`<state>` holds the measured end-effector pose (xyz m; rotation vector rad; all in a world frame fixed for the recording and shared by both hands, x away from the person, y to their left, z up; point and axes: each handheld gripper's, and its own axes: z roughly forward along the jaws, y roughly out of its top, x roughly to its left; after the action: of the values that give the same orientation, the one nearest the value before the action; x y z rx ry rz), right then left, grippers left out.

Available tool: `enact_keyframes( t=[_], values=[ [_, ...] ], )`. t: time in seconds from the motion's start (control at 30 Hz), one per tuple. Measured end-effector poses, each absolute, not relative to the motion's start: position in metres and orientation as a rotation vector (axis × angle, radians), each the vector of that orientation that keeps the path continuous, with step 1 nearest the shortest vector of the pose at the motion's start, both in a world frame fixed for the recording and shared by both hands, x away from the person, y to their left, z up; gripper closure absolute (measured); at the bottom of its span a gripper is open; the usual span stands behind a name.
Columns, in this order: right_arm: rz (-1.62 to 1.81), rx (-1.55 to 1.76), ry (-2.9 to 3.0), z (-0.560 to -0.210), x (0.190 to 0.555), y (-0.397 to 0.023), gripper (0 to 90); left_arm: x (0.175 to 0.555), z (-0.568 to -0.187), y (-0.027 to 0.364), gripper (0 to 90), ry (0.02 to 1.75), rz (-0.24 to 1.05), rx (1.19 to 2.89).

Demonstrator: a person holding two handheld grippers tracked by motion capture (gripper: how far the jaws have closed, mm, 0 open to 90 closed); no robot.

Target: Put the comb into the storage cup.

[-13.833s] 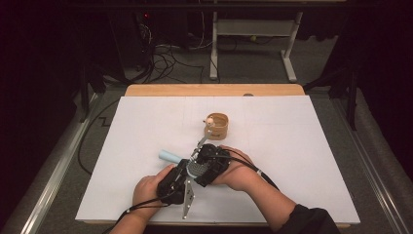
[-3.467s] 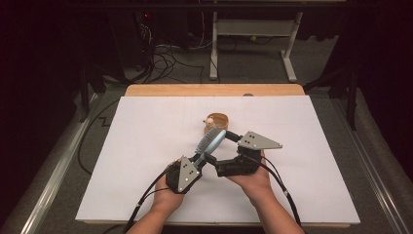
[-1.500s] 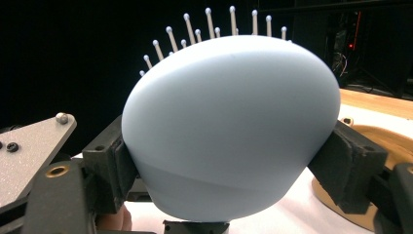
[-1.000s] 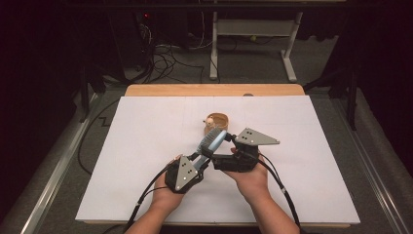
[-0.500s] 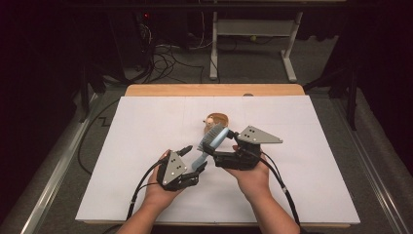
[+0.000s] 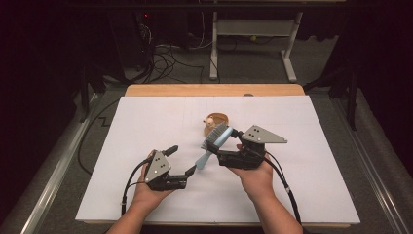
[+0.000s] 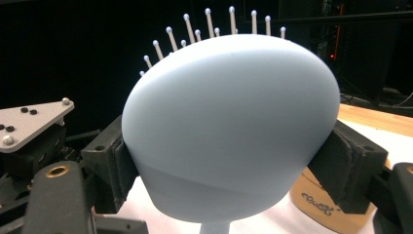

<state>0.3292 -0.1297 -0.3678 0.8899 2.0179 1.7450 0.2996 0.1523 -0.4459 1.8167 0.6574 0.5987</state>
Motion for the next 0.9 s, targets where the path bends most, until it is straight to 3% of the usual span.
enact_keyframes(
  t=[0.67,0.9],
  values=[
    [1.715,0.931,1.959,-0.368,0.328,-0.161,21.3,0.309,-0.456,0.194,3.9,0.775,0.608,1.742],
    [1.691,0.947,1.931,-0.366,0.327,-0.177,21.3,0.311,-0.461,0.198,0.0,0.773,0.559,1.738]
  ],
)
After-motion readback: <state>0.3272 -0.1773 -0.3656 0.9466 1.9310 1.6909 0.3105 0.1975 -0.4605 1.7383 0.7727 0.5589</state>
